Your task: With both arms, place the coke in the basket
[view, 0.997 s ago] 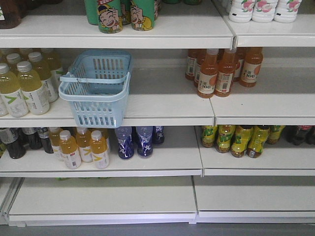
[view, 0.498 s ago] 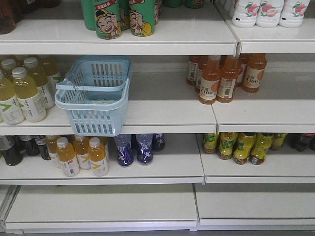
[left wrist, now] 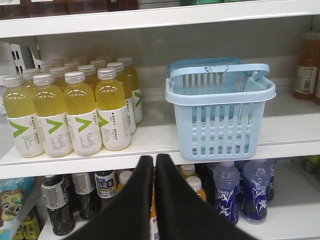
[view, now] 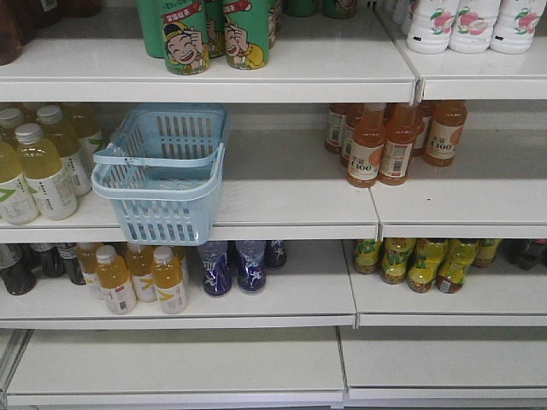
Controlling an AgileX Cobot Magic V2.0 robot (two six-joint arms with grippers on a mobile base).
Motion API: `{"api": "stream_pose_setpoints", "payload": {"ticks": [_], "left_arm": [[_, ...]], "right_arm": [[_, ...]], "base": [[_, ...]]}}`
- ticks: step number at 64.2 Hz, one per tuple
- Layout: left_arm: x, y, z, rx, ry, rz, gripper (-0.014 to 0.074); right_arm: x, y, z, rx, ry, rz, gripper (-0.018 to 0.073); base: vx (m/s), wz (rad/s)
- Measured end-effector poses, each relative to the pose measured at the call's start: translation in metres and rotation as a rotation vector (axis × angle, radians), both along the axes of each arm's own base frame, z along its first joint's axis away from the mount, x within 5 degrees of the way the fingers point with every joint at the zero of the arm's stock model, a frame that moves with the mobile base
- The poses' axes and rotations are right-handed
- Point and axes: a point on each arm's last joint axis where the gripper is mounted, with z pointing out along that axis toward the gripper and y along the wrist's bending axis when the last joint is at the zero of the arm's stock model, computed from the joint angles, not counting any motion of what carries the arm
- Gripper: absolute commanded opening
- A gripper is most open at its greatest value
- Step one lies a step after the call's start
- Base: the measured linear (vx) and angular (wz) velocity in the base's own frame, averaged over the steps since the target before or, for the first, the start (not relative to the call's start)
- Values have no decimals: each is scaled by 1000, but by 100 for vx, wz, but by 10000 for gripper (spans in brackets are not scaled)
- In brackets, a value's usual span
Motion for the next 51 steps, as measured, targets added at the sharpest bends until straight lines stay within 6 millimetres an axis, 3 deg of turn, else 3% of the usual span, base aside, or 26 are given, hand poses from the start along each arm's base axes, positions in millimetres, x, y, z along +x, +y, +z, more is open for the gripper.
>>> {"api": "stream_pose_setpoints", "payload": {"ticks": [51], "left_arm": [[0, 0, 0, 0, 0, 0, -8]], "right_arm": [[0, 0, 0, 0, 1, 0, -9]], "base": [[0, 0]]}}
